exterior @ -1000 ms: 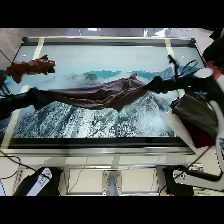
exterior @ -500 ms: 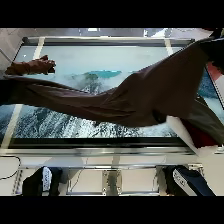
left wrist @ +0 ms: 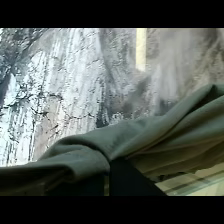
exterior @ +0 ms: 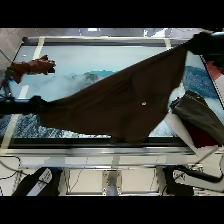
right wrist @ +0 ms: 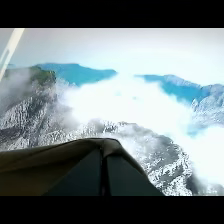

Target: Fold the shirts.

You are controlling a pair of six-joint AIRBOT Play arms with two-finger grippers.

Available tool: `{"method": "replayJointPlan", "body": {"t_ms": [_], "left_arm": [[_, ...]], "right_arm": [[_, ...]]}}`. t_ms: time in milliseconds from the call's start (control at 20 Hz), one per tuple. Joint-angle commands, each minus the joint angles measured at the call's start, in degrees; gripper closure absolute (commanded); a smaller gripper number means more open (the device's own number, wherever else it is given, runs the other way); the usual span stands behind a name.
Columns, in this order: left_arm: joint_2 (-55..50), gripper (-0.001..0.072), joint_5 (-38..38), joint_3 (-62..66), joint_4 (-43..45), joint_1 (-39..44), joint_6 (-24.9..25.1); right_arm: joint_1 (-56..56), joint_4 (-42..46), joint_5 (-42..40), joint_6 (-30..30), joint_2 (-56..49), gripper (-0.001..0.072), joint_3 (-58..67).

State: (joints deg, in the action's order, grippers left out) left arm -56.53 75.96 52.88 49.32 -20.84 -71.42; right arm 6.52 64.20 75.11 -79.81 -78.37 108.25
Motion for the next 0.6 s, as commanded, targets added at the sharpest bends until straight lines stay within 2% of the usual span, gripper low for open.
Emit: {"method": "replayJointPlan", "body": {"t_ms": [0,100,200,300,350,400,450,550], "left_arm": [[-17.11,0.0697,-21.46,-2.97,2.47,7.93,-0.2],[-26.08,0.0697,-32.72,0.35,-1.25,9.49,-0.2],[-32.92,0.0696,-37.44,4.52,-8.7,9.66,-0.17],[-37.4,0.0686,-38.27,8.22,-14.36,9.64,-0.17],[-38.38,0.0541,-38.29,9.62,-15.37,9.55,-0.15],[-38.51,0.022,-38.23,10.91,-15.37,9.35,-0.17],[-38.05,0.0023,-37.48,12.09,-15.37,8.9,-0.2],[-35.32,0.0003,-33.79,14.23,-15.37,6.4,-0.2]], "right_arm": [[-2.51,-2.32,-7.02,-0.74,-17.25,0.0697,0.26],[-4.81,-2.75,-15.17,-3.28,-25.14,0.0697,0.26],[-6.73,-2.89,-24.61,-5.73,-30.4,0.0696,0.28],[-8.28,-2.93,-31.41,-6.78,-32.96,0.0694,0.33],[-8.79,-2.93,-33.33,-6.78,-33.24,0.0647,0.37],[-9.07,-2.97,-34.4,-6.78,-33.11,0.0455,0.44],[-9.05,-3.02,-33.24,-6.8,-32.96,0.0246,1.25],[-7.63,-1.99,-24.68,-6.78,-32.68,0.0231,5.29]]}}
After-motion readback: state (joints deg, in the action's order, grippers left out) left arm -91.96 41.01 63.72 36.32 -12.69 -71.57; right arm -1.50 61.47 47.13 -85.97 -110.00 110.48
